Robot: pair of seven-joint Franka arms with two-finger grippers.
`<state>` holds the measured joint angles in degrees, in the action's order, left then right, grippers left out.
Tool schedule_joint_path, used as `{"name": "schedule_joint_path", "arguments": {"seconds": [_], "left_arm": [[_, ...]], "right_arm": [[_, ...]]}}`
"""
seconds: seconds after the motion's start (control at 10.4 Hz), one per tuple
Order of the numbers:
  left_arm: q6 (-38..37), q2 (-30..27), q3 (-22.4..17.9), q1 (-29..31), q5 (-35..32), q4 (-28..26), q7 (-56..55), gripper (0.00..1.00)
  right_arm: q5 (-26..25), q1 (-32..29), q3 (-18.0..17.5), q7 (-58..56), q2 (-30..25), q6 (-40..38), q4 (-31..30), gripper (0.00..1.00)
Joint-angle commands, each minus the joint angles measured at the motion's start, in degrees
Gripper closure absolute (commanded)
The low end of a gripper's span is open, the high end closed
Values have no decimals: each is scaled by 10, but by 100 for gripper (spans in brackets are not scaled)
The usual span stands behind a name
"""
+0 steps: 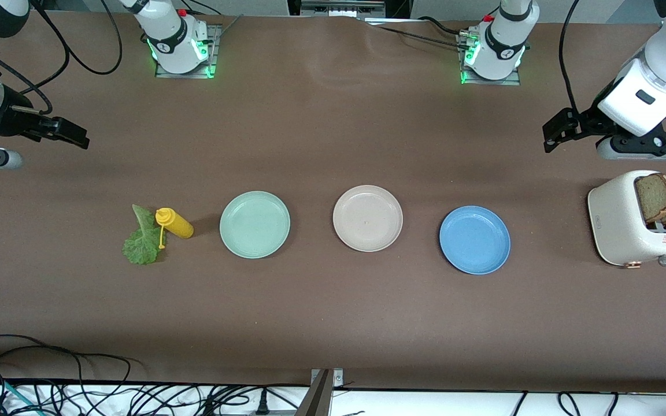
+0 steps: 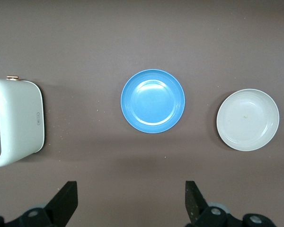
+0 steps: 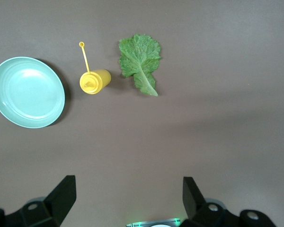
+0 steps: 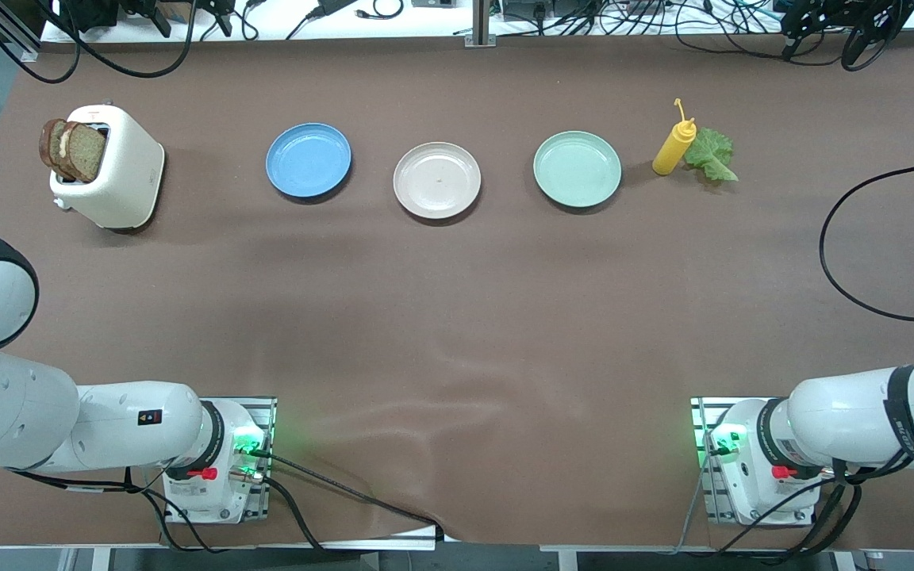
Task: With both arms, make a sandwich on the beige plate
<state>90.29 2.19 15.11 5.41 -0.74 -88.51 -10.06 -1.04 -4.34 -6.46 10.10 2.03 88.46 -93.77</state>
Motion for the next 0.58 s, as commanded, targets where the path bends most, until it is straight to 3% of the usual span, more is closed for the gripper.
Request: {"name": "schedule_joint_path", "arguments": {"seconds": [0.0, 0.48], "left_arm": [[-5, 3, -1, 4, 14, 11, 5, 0], [-9, 7, -5, 17, 14, 11, 4, 0]], "right_arm": [[-3, 0, 3, -18, -4, -7, 0, 0], [-4, -3, 4, -19, -3, -8, 1, 0]]}}
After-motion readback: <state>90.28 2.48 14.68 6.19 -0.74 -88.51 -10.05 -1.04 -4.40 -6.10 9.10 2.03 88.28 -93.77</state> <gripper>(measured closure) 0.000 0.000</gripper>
